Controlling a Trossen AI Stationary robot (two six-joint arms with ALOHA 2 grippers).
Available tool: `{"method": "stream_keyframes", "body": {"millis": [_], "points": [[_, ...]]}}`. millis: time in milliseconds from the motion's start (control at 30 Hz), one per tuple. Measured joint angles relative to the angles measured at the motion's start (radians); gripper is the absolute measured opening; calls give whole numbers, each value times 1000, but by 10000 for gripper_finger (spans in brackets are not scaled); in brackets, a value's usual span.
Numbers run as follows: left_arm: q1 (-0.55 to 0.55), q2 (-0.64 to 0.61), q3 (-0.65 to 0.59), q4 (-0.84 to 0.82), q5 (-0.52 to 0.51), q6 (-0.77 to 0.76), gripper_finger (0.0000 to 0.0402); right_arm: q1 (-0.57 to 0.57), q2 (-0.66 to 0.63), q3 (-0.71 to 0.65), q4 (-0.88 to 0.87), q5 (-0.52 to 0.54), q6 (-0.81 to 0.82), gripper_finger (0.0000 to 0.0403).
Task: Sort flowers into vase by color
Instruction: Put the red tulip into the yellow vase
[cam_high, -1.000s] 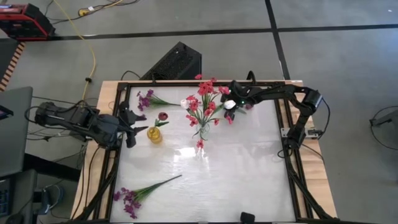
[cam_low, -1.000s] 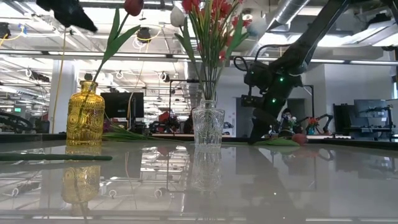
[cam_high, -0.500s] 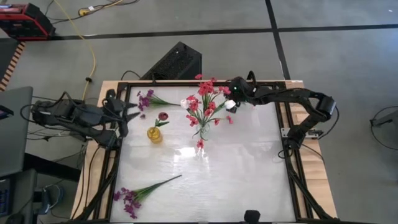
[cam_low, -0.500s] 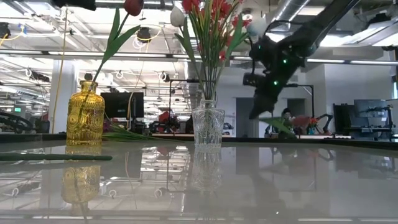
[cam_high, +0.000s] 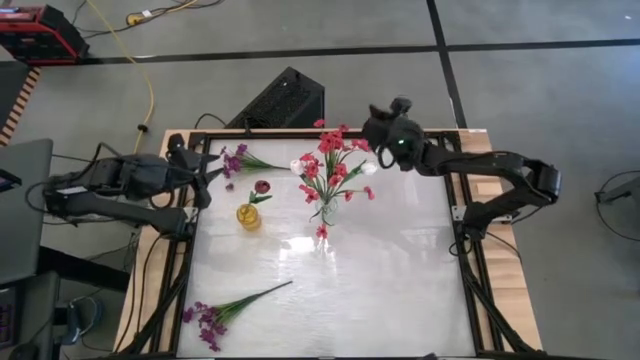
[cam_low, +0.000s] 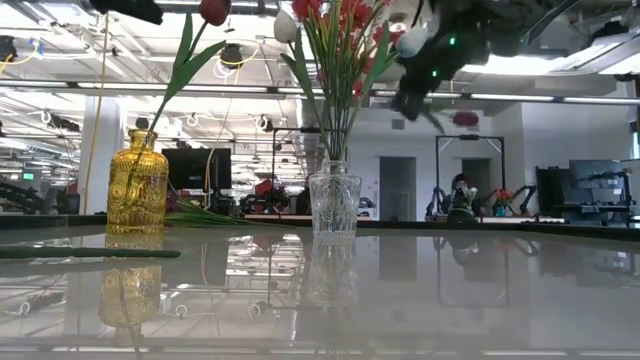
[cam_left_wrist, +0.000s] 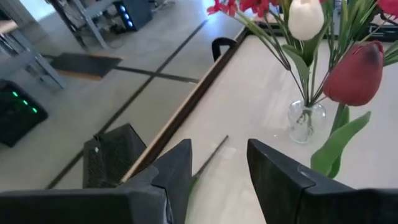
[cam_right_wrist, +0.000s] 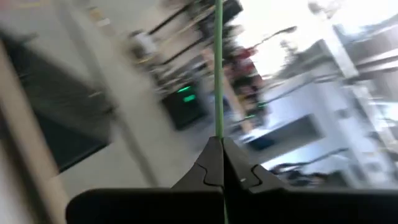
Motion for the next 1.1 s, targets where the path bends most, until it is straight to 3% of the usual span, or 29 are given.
{"method": "stream_keyframes", "body": {"millis": [267,433,600,933,1000,1100], "points": [[83,0,0,-12,146,-53,139,35,-60,1,528,-1,-443,15],[88,0,0,-24,158,-62,139,141,-122,1,760,-73,-573,15],[88,0,0,-33,159,-65,139,323,-191,1,761,-136,-617,15],[88,0,0,-33,174,-119,139,765,-233,1,531,-138,-544,15],[88,0,0,-32,197,-137,139,854,-233,1,490,-119,-577,15],[88,0,0,-32,229,-165,139,980,-228,1,442,-2,-599,17]]}}
